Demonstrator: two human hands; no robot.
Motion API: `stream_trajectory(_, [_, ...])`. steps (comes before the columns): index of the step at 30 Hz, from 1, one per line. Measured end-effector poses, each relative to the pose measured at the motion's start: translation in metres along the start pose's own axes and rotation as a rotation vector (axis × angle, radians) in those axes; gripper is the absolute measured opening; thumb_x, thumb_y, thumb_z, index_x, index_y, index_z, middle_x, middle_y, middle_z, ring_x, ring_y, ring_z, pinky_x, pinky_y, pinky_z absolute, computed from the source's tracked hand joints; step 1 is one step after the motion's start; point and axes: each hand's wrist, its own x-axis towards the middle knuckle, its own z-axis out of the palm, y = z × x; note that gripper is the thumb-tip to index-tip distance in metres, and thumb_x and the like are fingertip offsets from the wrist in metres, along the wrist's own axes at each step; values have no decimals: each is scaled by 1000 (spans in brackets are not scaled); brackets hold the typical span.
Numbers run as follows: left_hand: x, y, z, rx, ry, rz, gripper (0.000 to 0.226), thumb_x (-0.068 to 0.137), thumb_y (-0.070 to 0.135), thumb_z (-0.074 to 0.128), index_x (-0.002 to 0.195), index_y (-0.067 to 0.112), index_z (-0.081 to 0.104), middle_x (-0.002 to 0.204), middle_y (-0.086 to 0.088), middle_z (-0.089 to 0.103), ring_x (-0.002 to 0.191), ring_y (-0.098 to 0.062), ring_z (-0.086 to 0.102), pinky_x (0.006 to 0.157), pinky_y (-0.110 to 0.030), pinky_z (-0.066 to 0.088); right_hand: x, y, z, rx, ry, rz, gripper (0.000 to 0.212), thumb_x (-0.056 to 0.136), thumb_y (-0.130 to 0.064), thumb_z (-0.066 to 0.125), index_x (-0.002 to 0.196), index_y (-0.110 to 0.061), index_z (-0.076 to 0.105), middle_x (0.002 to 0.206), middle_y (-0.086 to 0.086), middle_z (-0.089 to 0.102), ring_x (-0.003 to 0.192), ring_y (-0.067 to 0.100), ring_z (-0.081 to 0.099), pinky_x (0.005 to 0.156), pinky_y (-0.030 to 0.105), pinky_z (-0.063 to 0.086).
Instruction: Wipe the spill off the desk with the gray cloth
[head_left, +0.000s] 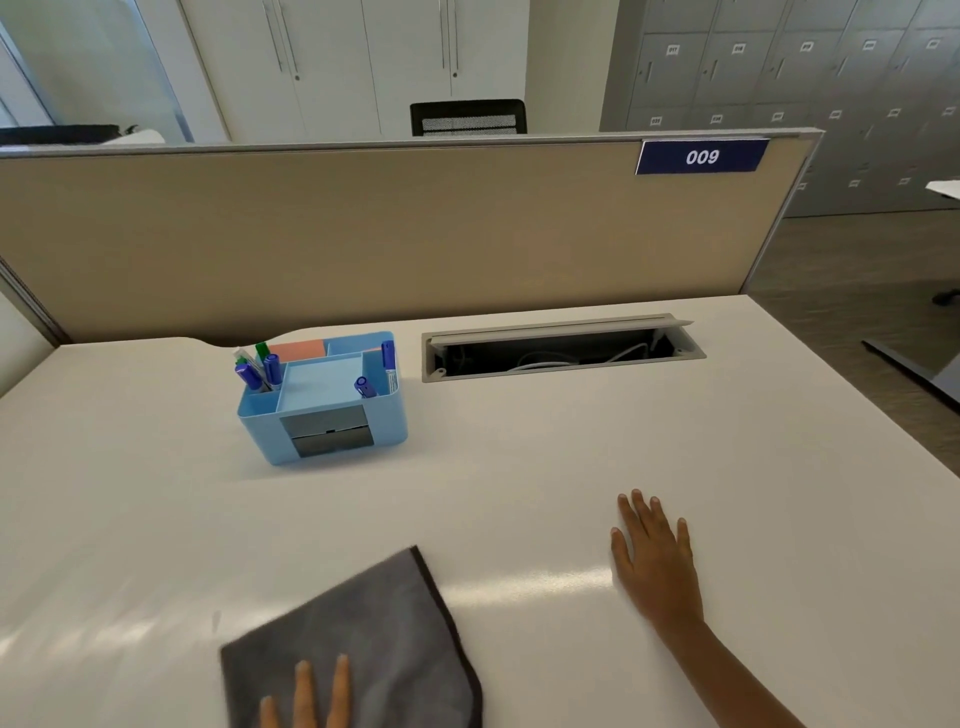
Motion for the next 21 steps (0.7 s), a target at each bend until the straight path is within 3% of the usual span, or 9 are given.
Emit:
stream_trajectory(3, [-8,36,5,61,21,260,50,94,44,5,116,18,42,157,-10,-14,146,-21,-9,117,-40,-3,0,-1,-4,-26,-35,-6,52,81,-26,33,109,1,67,114,21,68,104,40,65,83,61,50])
stream_trajectory(5, [-10,72,11,88,-50,325,44,92,46,3,100,30,44,153,-18,-4,145,-32,-6,116,-46,0,2,1,-3,-33,-26,-25,53,81,-27,32,111,1,66,115,21,68,105,39,64,85,61,49])
stream_trajectory(7, [-9,100,11,60,-129,328,43,89,54,8,111,44,43,147,-12,11,142,-41,2,114,-52,6,3,4,3,-25,-18,-18,45,89,-25,38,123,-3,57,130,19,58,122,36,54,100,57,41])
stream_trajectory(10, [12,119,12,-48,-182,221,84,64,84,22,138,47,13,157,-3,-15,142,-31,-21,114,-46,-16,5,11,10,3,-86,-22,48,96,-26,43,142,-14,32,152,8,30,143,25,24,118,46,15])
stream_trajectory(12, [34,117,14,-54,-184,214,102,48,92,25,135,39,32,158,-4,2,142,-38,-4,113,-43,-20,5,13,11,22,-93,-17,49,96,-26,45,142,-15,32,153,7,29,143,24,23,118,45,14])
stream_trajectory(14, [61,109,10,-45,-193,224,96,50,91,27,125,36,51,145,-9,43,130,-43,33,116,-45,-12,5,11,8,56,-67,-2,44,93,-22,50,135,-11,44,145,12,43,136,30,37,113,50,25])
stream_trajectory(15, [76,101,10,-46,-193,197,97,51,91,24,126,37,50,141,-9,49,127,-44,41,117,-49,0,5,10,8,54,-30,-11,40,91,-21,50,129,-7,53,137,15,52,129,34,47,107,54,34])
stream_trajectory(18, [109,62,13,-68,-248,46,115,40,96,1,140,42,19,157,-3,15,143,-36,15,115,-54,12,3,10,8,46,28,-25,39,88,-19,54,126,-7,56,133,15,56,125,35,51,103,56,38])
stream_trajectory(21, [126,11,7,-67,-188,-142,133,27,94,-19,141,38,20,157,-7,17,142,-35,17,115,-51,16,2,10,9,85,-30,7,47,92,-20,53,137,-14,42,147,6,40,139,25,32,116,47,20])
